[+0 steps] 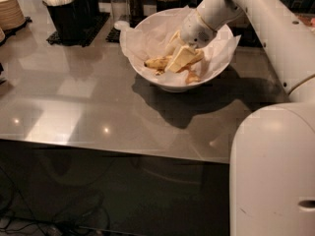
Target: Pick banana from white bowl
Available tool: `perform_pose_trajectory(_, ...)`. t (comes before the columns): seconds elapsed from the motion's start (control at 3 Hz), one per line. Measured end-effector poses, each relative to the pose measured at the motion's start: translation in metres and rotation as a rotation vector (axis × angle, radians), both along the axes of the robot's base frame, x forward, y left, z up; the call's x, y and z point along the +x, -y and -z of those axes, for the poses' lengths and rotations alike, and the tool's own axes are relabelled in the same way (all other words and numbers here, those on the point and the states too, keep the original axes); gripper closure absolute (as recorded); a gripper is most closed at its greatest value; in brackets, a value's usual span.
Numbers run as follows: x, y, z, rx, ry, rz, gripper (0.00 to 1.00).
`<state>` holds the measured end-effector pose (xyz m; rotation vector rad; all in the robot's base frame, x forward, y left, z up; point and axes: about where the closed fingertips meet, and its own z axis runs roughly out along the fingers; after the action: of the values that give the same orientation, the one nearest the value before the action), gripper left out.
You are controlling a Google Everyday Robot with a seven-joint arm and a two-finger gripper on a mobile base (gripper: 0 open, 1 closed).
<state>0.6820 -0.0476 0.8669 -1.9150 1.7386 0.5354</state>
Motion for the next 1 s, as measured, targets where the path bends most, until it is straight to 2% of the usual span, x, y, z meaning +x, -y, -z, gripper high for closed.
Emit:
perform_pose_trajectory(0.33,0.000,0.001,0.000,-0.002,0.002,0.002,0.66)
perform_pose_trajectory(0.67,0.000,0.007,-0.015,-0.009,0.040,0.014,0.90)
perform_pose_trajectory(1.0,-0.006,0.019,-0.040,-0.047,0.096,0.041,1.00)
